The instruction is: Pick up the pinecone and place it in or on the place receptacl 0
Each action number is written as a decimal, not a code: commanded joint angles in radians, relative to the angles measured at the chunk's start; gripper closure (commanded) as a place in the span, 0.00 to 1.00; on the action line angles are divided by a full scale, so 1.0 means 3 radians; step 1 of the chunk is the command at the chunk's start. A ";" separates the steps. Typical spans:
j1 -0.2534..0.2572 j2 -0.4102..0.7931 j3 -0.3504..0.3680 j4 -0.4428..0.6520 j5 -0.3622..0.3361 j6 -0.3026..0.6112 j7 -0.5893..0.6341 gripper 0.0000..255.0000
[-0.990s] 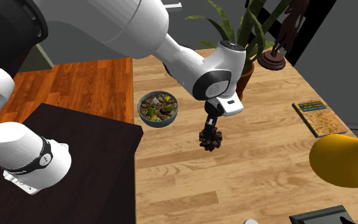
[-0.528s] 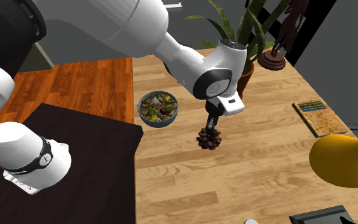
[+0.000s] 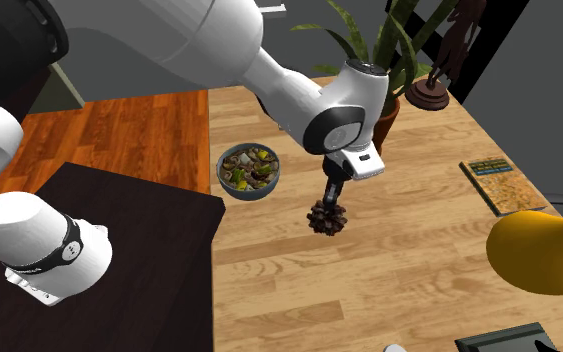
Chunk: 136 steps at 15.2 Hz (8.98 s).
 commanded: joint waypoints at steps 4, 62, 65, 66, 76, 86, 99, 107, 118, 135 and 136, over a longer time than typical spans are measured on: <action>-0.0040 -0.0156 0.0058 -0.0017 0.0086 -0.0143 -0.0067 1.00; 0.0335 -0.2217 0.0966 -0.1393 0.1217 -0.0771 0.0404 0.00; 0.0302 -0.1805 0.1026 -0.1317 0.0628 -0.0829 0.0587 0.00; 0.0309 -0.1795 0.1019 -0.1315 0.0614 -0.0831 0.0591 0.00; 0.0290 -0.1603 0.0968 -0.1500 0.0408 -0.0511 0.0731 0.00; 0.0290 -0.1603 0.0968 -0.1500 0.0408 -0.0511 0.0731 1.00; 0.0503 -0.2183 0.1207 -0.1776 0.1030 -0.0562 0.1768 0.00; 0.0460 -0.1967 0.1204 -0.1929 0.0818 -0.0257 0.1922 0.00; 0.0460 -0.1967 0.1204 -0.1928 0.0818 -0.0257 0.1922 1.00; 0.0523 -0.2457 0.1142 -0.1784 0.1218 -0.0756 0.1557 1.00; 0.0529 -0.2495 0.1133 -0.1765 0.1243 -0.0803 0.1531 1.00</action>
